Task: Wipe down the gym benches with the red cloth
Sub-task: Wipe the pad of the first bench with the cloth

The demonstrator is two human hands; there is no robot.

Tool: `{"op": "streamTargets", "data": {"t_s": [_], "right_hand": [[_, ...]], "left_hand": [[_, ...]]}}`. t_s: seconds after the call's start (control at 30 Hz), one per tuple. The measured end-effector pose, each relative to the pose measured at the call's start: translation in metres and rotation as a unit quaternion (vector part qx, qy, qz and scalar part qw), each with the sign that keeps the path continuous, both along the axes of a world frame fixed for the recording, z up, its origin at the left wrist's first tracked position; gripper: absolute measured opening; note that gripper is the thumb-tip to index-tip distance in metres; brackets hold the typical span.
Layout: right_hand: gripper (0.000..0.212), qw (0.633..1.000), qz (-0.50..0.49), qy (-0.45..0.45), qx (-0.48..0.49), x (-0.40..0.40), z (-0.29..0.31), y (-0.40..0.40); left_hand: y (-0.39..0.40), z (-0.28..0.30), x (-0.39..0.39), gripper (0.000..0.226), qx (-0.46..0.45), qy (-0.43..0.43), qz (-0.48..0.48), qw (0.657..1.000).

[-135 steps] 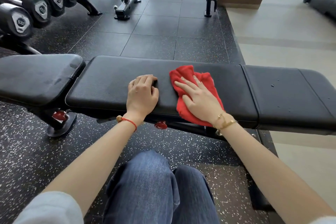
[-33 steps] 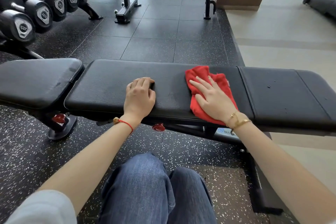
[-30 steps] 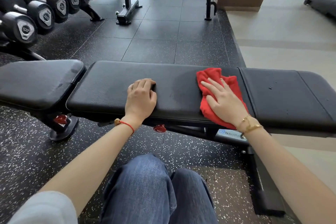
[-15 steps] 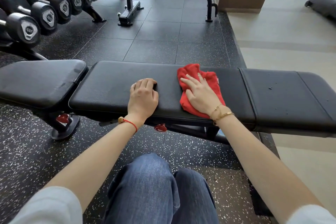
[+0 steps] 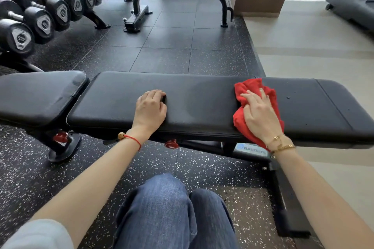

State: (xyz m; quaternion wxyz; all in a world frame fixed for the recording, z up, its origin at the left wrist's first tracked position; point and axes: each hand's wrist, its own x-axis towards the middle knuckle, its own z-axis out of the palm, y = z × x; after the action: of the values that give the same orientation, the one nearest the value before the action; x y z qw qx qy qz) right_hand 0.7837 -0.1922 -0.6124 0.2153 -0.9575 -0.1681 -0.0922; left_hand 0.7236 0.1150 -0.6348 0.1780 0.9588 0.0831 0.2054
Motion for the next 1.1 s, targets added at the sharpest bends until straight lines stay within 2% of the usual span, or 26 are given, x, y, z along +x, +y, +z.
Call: {"op": "streamTargets", "data": {"t_s": [0.13,0.23,0.37,0.47,0.67,0.8,0.87,0.97,1.1], "right_hand": [[0.043,0.999,-0.032,0.011,-0.016,0.009,-0.001,-0.013],[0.045,0.998,-0.063,0.007,-0.022,0.009,-0.004,-0.021],[0.047,0.995,-0.094,0.019,-0.025,0.023,-0.005,-0.048],[0.048,0.992,-0.106,0.063,-0.011,0.049,0.003,-0.061],[0.051,0.994,-0.026,0.092,-0.051,0.052,0.007,-0.057],[0.049,0.998,0.020,0.053,-0.042,0.011,-0.003,-0.070],[0.048,0.998,-0.002,0.049,-0.025,0.001,-0.006,-0.086],[0.050,0.993,-0.090,0.078,-0.015,0.010,-0.002,-0.098],[0.051,0.978,-0.177,0.106,-0.025,0.027,0.006,-0.079]], "left_hand": [[-0.011,0.007,0.004,0.031,-0.014,-0.008,-0.011,1.000],[-0.037,0.013,0.011,0.030,-0.028,-0.016,-0.056,0.998],[-0.079,0.014,0.019,0.030,0.003,-0.004,-0.128,0.992],[-0.101,0.014,0.019,0.033,0.036,0.011,-0.161,0.986],[-0.123,0.012,0.020,0.038,0.057,0.014,-0.177,0.982],[-0.150,0.011,0.028,0.039,0.048,0.021,-0.180,0.982],[-0.163,0.012,0.034,0.039,0.049,0.018,-0.188,0.981],[-0.178,0.014,0.045,0.040,0.055,0.024,-0.205,0.977],[-0.192,0.019,0.059,0.041,0.053,0.034,-0.205,0.977]]}}
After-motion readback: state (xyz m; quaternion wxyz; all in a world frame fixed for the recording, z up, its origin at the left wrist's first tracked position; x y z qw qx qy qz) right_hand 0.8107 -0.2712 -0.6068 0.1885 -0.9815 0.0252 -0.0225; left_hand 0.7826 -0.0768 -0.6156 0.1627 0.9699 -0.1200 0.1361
